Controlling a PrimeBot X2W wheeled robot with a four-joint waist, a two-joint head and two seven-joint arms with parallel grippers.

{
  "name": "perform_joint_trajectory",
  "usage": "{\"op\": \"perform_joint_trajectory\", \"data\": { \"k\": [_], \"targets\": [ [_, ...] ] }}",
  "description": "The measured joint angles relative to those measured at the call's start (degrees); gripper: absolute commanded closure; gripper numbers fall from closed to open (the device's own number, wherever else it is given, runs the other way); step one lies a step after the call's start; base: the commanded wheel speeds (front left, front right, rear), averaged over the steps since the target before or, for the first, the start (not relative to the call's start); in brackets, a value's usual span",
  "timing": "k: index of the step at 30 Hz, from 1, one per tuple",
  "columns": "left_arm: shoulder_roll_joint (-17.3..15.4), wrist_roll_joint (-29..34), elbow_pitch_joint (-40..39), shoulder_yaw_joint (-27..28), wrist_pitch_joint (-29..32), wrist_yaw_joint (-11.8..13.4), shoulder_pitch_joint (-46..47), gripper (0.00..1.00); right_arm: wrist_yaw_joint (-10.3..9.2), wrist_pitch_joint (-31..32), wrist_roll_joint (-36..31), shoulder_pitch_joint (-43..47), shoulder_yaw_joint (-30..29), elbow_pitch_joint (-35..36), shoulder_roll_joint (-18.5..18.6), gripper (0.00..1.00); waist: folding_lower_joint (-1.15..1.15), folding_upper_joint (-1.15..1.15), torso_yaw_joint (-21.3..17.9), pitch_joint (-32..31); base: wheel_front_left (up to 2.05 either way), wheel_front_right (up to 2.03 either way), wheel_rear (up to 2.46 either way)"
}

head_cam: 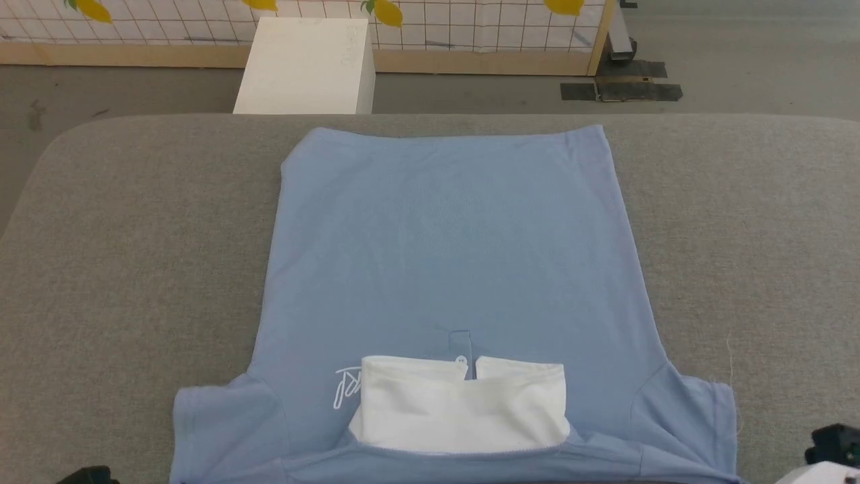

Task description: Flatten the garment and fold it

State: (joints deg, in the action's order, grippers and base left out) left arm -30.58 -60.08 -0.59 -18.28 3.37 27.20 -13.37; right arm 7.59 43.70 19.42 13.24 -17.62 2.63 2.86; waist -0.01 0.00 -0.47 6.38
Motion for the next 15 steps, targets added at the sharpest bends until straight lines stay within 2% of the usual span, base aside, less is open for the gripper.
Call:
{"op": "perform_joint_trajectory", "data": {
  "k": [3,4,5,6,12,15],
  "targets": [
    [0.9,0.0,1.0,-0.7,-0.8,-1.0,0.1,1.00,-0.01,-3.0,0.5,-0.1,1.1,-4.0,0.0,1.00,0.00,0.00,0.2,-0.5,0.00,0.00,0.00],
    [1.2,0.0,1.3,-0.8,-1.1,-1.4,0.2,1.00,0.00,-4.0,0.7,-0.2,1.3,-4.9,0.1,0.73,0.00,0.00,0.3,-0.7,0.00,0.00,0.00],
    [1.5,0.0,1.5,-0.8,-1.5,-1.7,0.2,1.00,0.00,-4.7,0.8,-0.2,1.6,-5.5,0.2,0.33,0.00,0.00,0.4,-1.0,0.00,0.00,0.00],
    [1.6,0.1,1.6,-0.8,-1.8,-2.0,0.2,1.00,-0.01,-5.3,0.8,-0.2,1.8,-5.7,0.2,0.00,0.00,0.00,0.4,-1.2,0.00,0.00,0.00],
    [1.8,0.1,1.7,-1.1,-3.0,-3.0,0.2,1.00,-0.01,-9.1,1.6,-0.4,-0.4,-3.9,-0.1,0.00,0.00,0.00,1.0,-2.6,0.00,0.00,0.00],
    [1.9,0.4,1.4,-1.3,-3.2,-3.5,0.2,1.00,-0.02,-13.9,0.9,-1.8,-1.9,-0.8,0.0,0.00,0.00,0.00,1.8,-2.9,0.00,0.00,0.00]
  ]
}}
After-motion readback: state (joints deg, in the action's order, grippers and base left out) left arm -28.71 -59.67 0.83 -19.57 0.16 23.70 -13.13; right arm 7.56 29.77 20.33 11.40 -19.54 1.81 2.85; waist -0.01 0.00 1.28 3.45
